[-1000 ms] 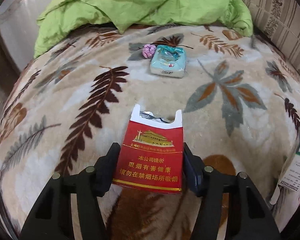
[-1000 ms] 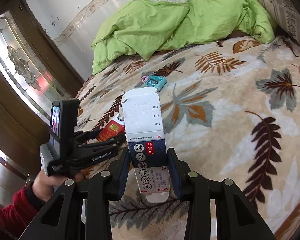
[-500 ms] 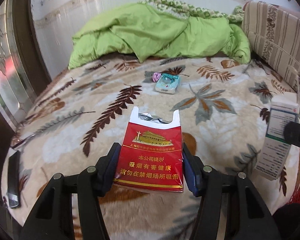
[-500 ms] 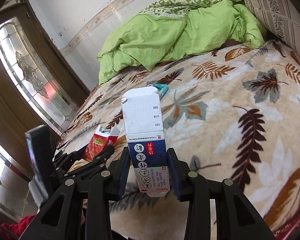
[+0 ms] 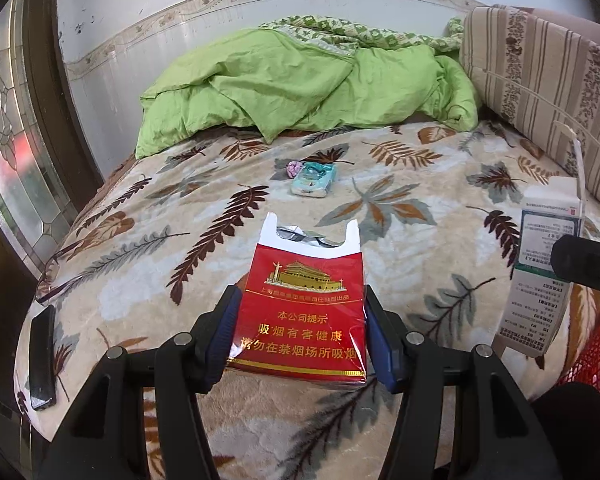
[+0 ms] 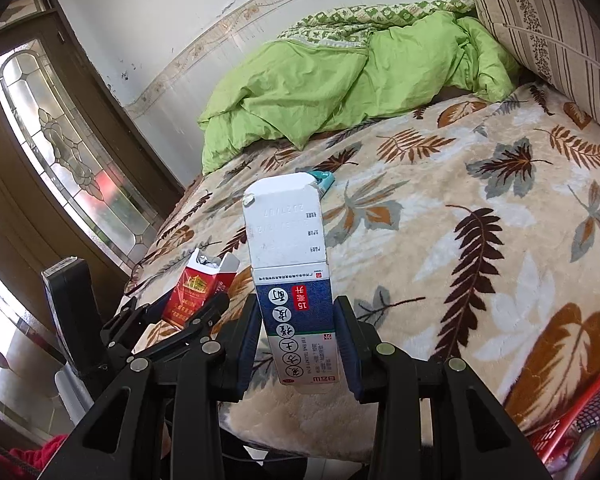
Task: Collect trash
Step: 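Lift both held boxes and carry them toward the red wastebasket, then open both tools over the red wastebasket to drop the boxes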
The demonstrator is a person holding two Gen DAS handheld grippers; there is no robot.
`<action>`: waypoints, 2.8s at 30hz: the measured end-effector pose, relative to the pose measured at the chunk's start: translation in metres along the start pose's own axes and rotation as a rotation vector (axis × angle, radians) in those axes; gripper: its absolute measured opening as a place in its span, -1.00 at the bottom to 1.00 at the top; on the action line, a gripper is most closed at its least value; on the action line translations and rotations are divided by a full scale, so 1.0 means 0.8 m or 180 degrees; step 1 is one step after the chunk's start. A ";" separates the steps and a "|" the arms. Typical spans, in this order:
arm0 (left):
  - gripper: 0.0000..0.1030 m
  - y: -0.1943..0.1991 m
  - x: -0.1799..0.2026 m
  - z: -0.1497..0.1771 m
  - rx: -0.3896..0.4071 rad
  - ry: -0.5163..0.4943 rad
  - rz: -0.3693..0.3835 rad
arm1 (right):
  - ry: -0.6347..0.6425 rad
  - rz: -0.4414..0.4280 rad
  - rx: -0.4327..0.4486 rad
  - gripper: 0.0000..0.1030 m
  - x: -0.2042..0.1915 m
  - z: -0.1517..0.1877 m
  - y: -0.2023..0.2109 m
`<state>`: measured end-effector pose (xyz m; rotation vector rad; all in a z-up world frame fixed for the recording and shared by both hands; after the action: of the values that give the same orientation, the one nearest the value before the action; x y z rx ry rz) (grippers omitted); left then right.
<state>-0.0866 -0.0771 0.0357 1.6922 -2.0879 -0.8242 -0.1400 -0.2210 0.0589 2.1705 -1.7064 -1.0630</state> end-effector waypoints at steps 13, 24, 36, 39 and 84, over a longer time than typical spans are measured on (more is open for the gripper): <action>0.11 0.018 0.016 -0.005 0.0052 -0.0096 0.0063 | -0.0110 -0.0013 0.0034 -0.24 0.010 0.002 0.021; 0.11 0.033 0.039 -0.010 0.0091 -0.0128 0.0233 | -0.0237 0.0036 0.0088 -0.24 0.029 0.006 0.048; 0.11 0.062 0.097 -0.023 0.0207 -0.0236 0.0615 | -0.0298 0.0188 0.0336 -0.24 0.040 -0.008 0.105; 0.11 0.072 0.119 -0.027 0.0249 -0.0294 0.0748 | -0.0328 0.0296 0.0410 -0.24 0.051 -0.008 0.129; 0.11 0.192 0.382 0.015 0.0006 -0.1153 0.2389 | -0.1345 0.1547 0.0825 -0.24 0.226 0.098 0.388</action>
<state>-0.2861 -0.3500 0.0903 0.6557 -2.6655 -0.8974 -0.4140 -0.4633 0.0954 1.5731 -2.5107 -1.2678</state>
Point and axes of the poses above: each gripper's, at about its wrist camera, not at the fingertips, and y roughly against the way its jaws point, x to its right, z to its underside, the point moved 9 cm from there along -y, roughly the way its jaws point, and after that the axes turned 3 degrees about y, right-handed, at the moved point
